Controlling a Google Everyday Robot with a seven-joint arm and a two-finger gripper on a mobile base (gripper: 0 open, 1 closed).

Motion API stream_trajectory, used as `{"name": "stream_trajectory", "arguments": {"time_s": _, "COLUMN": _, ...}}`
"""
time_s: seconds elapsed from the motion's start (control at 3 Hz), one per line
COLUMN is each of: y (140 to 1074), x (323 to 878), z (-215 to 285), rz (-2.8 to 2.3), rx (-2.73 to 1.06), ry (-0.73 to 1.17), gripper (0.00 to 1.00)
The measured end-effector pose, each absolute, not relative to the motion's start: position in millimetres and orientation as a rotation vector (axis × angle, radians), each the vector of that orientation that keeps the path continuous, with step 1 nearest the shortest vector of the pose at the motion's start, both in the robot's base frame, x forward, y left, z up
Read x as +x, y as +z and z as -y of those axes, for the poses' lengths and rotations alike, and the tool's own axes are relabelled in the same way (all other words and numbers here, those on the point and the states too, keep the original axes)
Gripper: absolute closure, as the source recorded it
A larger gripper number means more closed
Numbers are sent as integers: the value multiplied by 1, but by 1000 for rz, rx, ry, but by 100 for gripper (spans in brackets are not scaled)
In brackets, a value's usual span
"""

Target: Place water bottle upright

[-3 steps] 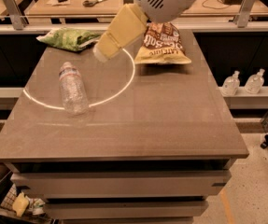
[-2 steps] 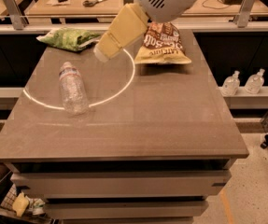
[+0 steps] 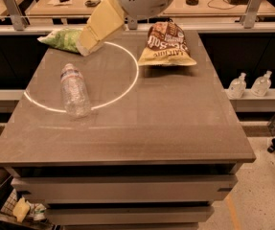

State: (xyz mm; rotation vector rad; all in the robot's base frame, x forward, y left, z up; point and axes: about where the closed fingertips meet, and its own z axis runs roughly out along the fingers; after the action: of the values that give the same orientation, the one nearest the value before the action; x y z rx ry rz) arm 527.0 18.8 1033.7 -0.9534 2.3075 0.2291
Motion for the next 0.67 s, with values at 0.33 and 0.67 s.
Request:
{"name": "stream_trajectory", "arguments": {"time_s": 0.33, "y": 1012, "x": 534, "z": -38, "rz": -2416, "rx": -844, "ry": 224, "gripper": 0}}
{"name": "stream_trajectory", "arguments": {"time_s": 0.67, "y": 990, "x": 541, "z": -53, "rz": -2501, "rx": -753, "ry": 213, "gripper": 0}}
